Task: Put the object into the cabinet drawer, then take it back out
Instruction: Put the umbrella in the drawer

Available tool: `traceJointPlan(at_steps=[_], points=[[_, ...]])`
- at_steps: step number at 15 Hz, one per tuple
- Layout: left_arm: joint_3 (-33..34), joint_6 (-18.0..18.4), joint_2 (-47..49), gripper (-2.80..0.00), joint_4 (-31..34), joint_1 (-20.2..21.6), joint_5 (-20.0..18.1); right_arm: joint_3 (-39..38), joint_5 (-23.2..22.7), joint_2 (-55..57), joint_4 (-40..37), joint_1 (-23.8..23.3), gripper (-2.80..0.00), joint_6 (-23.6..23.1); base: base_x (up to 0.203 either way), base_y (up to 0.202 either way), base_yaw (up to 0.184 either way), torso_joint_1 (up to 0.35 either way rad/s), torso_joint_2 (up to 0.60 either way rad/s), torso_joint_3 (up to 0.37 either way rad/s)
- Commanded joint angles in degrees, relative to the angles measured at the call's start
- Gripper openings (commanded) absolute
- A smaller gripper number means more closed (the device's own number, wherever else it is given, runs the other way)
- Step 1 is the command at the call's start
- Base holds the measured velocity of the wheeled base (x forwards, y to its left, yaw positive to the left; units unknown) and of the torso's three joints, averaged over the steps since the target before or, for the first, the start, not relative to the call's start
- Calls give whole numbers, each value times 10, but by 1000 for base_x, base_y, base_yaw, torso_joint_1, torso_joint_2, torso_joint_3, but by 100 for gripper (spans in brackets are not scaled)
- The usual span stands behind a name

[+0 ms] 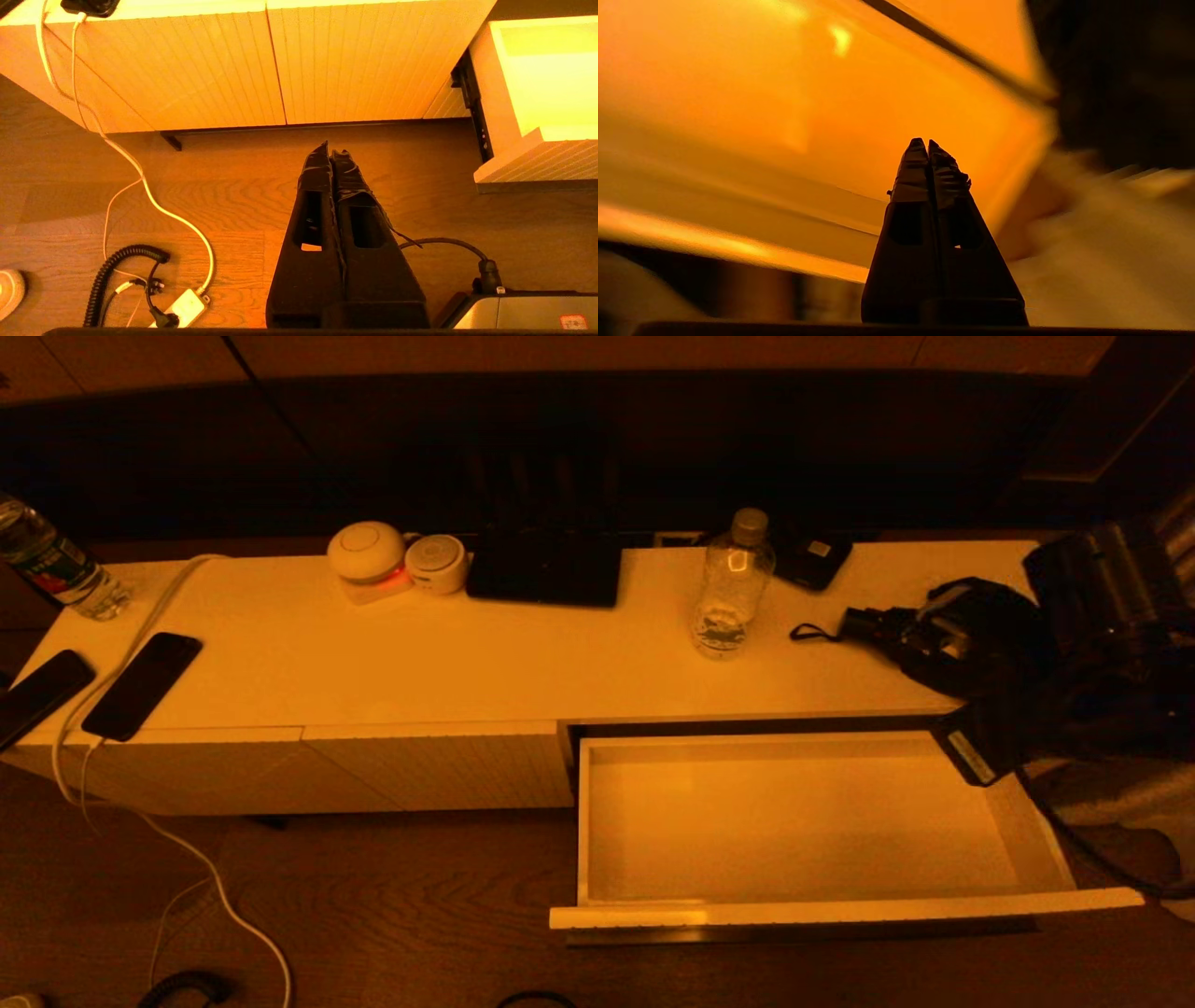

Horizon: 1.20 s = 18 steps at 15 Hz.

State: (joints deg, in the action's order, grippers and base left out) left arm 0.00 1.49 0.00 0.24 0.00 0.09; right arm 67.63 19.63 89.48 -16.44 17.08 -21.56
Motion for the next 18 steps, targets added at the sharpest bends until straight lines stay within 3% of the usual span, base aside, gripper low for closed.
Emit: traceJointPlan(at_steps=[1, 5, 8, 10, 11, 18], points=[[0, 0, 0, -280, 0, 0, 0, 16, -13, -29, -14, -27, -280, -185, 0, 0, 0, 0, 0, 0], [0, 0, 0, -280, 0, 0, 0, 99, -52, -8, -67, -93, -280, -425, 0, 0, 0, 0, 0, 0], [0, 0, 0, -280, 0, 0, 0, 142, -78, 42, -70, -119, -280, -515, 0, 0, 0, 0, 0, 0], [0, 0, 0, -280, 0, 0, 0, 152, -95, 60, -71, -124, -280, -535, 0, 0, 0, 0, 0, 0], [0, 0, 0, -280, 0, 0, 0, 158, -104, 78, -71, -128, 0, -553, 0, 0, 0, 0, 0, 0], [0, 0, 0, -280, 0, 0, 0, 215, -126, 139, -74, -137, 0, -630, 0, 0, 0, 0, 0, 0]])
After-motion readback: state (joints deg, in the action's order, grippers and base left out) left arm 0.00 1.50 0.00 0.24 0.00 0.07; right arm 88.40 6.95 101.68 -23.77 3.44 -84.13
